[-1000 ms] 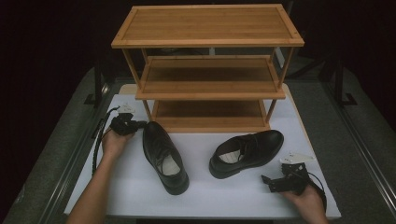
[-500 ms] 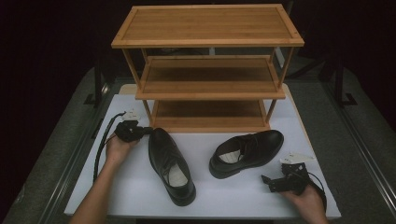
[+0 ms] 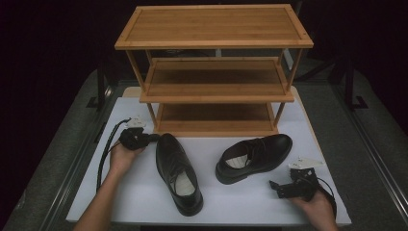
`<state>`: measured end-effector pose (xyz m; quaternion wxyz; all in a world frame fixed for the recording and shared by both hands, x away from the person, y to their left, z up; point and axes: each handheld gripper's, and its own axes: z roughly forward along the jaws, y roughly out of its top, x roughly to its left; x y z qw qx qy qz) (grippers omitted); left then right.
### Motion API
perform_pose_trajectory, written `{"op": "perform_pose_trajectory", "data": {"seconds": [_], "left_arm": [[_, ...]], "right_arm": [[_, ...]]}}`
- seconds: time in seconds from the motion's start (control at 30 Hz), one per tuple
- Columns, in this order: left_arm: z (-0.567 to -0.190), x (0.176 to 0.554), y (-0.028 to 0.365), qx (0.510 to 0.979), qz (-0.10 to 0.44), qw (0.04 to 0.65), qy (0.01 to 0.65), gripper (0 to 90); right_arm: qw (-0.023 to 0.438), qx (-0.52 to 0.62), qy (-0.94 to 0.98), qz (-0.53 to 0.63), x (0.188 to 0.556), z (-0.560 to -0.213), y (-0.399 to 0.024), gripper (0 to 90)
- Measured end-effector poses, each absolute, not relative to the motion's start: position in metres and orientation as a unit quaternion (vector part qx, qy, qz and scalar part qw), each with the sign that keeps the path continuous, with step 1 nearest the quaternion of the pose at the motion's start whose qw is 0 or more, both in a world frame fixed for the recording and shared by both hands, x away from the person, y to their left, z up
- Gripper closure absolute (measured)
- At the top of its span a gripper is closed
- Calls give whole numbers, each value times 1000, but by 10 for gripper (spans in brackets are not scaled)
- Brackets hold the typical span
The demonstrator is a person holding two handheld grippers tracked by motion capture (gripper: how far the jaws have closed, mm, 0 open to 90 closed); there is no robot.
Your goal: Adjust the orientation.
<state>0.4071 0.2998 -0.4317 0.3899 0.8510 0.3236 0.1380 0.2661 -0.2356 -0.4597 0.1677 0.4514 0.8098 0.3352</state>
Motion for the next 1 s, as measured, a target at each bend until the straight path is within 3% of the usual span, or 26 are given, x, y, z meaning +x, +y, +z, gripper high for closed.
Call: {"op": "perform_pose_trajectory", "data": {"seconds": [0.53, 1.0], "left_arm": [[-428, 308, 305, 865, 118, 366, 324, 900], [-436, 306, 287, 883, 104, 349, 295, 900]], "right_arm": [[167, 452, 810, 334, 266, -459, -236, 8], [167, 452, 810, 334, 266, -459, -236, 8]]}}
